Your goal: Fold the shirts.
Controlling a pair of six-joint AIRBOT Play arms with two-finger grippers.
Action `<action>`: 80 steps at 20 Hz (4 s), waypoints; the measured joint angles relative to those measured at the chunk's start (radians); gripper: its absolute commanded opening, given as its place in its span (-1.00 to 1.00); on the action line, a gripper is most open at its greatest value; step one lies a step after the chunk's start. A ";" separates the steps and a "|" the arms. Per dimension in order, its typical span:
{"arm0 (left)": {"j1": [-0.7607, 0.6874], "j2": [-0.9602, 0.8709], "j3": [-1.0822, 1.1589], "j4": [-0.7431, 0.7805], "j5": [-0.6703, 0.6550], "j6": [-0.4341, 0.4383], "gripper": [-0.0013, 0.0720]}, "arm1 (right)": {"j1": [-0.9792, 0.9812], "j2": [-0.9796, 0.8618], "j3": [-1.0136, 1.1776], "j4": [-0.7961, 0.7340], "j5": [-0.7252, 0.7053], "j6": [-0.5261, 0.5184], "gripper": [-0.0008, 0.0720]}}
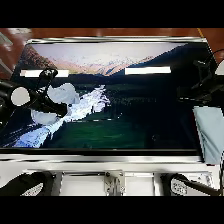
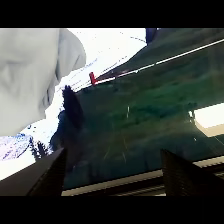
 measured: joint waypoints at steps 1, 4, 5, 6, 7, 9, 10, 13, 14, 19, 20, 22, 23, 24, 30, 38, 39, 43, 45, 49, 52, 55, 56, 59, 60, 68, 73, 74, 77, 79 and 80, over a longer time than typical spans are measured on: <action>0.000 0.000 0.000 0.000 0.000 0.000 0.94 | 0.000 0.000 0.000 0.000 0.000 0.000 0.93; 0.000 0.000 0.000 0.000 0.000 0.000 0.94 | 0.000 0.000 0.000 0.000 0.000 0.000 0.93; 0.000 0.000 0.000 0.000 0.000 0.000 0.94 | 0.000 0.000 0.000 0.000 0.000 0.000 0.93; 0.000 0.000 0.000 0.000 0.000 0.000 0.94 | 0.000 0.000 0.000 0.000 0.000 0.000 0.93; 0.000 0.000 0.000 0.000 0.000 0.000 0.94 | 0.000 0.000 0.000 0.000 0.000 0.000 0.93; 0.000 0.000 0.000 0.000 0.000 0.000 0.94 | 0.000 0.000 0.000 0.000 0.000 0.000 0.93; 0.000 0.000 0.000 0.000 0.000 0.000 0.94 | 0.000 0.000 0.000 0.000 0.000 0.000 0.93; 0.000 0.000 0.000 0.000 0.000 0.000 0.94 | 0.000 0.000 0.000 0.000 0.000 0.000 0.93; 0.000 0.000 0.000 0.000 0.000 0.000 0.94 | 0.000 0.000 0.000 0.000 0.000 0.000 0.93; 0.000 0.000 0.000 0.014 0.026 0.086 0.94 | 0.000 0.000 0.000 0.000 0.000 0.000 0.93; 0.000 -0.002 0.000 0.021 0.051 0.143 0.94 | 0.000 0.000 0.000 0.001 -0.002 0.000 0.93; 0.000 -0.003 0.000 0.029 0.109 0.227 0.94 | 0.000 0.000 0.000 0.008 -0.017 0.000 0.93; 0.000 -0.004 0.000 0.031 0.137 0.253 0.94 | 0.000 0.000 0.000 0.011 -0.021 0.000 0.93; 0.000 -0.005 0.000 0.031 0.169 0.269 0.94 | 0.000 0.000 0.000 0.012 -0.023 0.000 0.93; 0.000 -0.032 0.000 -0.040 0.279 0.156 0.94 | 0.000 0.000 0.000 0.024 -0.041 0.002 0.93; 0.247 -0.333 0.107 0.038 0.229 -0.117 0.99 | 0.000 0.000 0.000 0.027 -0.061 -0.040 0.93; 0.288 -0.384 0.129 0.035 0.219 -0.151 0.99 | 0.000 0.000 0.000 0.027 -0.071 -0.043 0.93; 0.383 -0.547 0.175 -0.006 0.203 -0.220 0.99 | 0.000 0.000 0.000 0.045 -0.106 -0.047 0.93; 0.401 -0.605 0.184 -0.018 0.198 -0.234 0.59 | 0.000 0.000 0.000 0.071 -0.127 -0.050 0.93; 0.412 -0.647 0.199 -0.026 0.193 -0.218 -0.87 | 0.000 0.000 0.000 0.121 -0.151 -0.051 0.93; 0.385 -0.585 0.251 -0.027 0.192 -0.147 -0.87 | 0.000 0.000 0.000 0.137 -0.150 -0.082 0.93; 0.298 -0.439 0.314 -0.037 0.196 -0.068 -0.87 | 0.000 0.002 0.000 0.144 -0.148 -0.141 0.93; 0.259 -0.385 0.325 -0.053 0.198 -0.046 -0.87 | 0.001 0.007 0.001 0.145 -0.143 -0.152 0.93; 0.098 -0.232 0.346 -0.145 0.212 -0.004 -0.87 | 0.001 0.058 0.002 0.143 -0.142 -0.174 0.93; 0.032 -0.200 0.348 -0.178 0.213 0.003 -0.87 | 0.001 0.084 0.002 0.136 -0.142 -0.177 0.93; -0.464 -0.289 0.296 -0.290 0.387 -0.047 0.31 | 0.001 0.322 0.002 -0.023 -0.095 -0.139 0.93; -0.480 -0.400 0.290 -0.323 0.404 -0.122 0.96 | 0.001 0.352 -0.065 -0.060 -0.053 -0.120 0.93; -0.445 -0.399 0.288 -0.322 0.373 -0.123 0.96 | 0.000 0.351 -0.095 -0.072 -0.053 -0.119 0.93; -0.301 -0.370 0.276 -0.328 0.240 -0.094 0.96 | -0.039 0.331 -0.228 -0.064 -0.068 -0.125 0.93; -0.209 -0.344 0.222 -0.364 0.156 -0.050 0.96 | -0.099 0.305 -0.330 0.013 -0.082 -0.156 0.93; -0.173 -0.332 0.172 -0.402 0.130 -0.027 0.96 | -0.136 0.288 -0.380 0.071 -0.085 -0.176 0.93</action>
